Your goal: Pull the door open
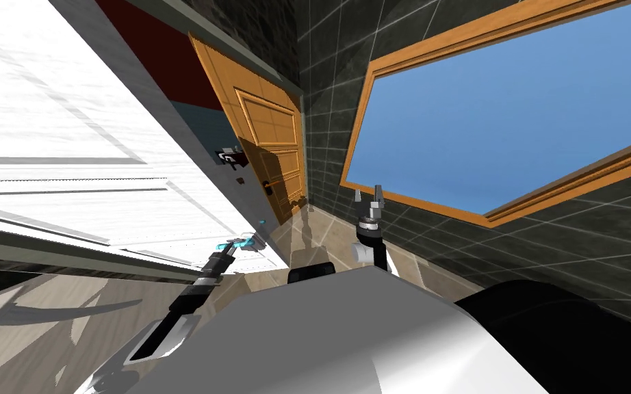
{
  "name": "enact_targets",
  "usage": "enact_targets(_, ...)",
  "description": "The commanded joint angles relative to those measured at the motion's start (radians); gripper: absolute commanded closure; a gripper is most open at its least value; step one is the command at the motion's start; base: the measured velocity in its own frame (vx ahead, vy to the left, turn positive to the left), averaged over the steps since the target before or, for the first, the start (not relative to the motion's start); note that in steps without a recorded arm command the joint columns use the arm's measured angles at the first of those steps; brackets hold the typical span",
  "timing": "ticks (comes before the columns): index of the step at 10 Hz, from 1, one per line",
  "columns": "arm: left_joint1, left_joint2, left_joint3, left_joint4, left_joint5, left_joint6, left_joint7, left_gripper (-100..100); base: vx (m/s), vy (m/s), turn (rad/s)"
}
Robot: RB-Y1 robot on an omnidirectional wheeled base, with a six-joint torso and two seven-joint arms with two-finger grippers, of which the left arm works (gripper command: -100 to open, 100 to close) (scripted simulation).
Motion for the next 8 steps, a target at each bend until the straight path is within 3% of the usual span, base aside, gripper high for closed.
enact_targets(1, 0.010, 0.005, -0.014, 0.005, -0.005, -0.028, 0.008, 100, -0.218, 0.067, -0.125)
enact_targets(3, 0.019, 0.015, -0.021, 0.009, -0.007, -0.051, 0.017, 100, -0.224, 0.080, -0.127)
enact_targets(4, 0.012, 0.015, -0.011, 0.010, -0.004, -0.035, 0.012, 100, -0.099, 0.043, -0.019)
enact_targets(5, 0.016, 0.021, -0.019, 0.022, -0.006, -0.054, 0.019, 100, -0.154, 0.060, -0.156)
enact_targets(8, 0.018, 0.031, -0.029, 0.034, -0.009, -0.080, 0.028, 100, -0.188, 0.059, -0.148)
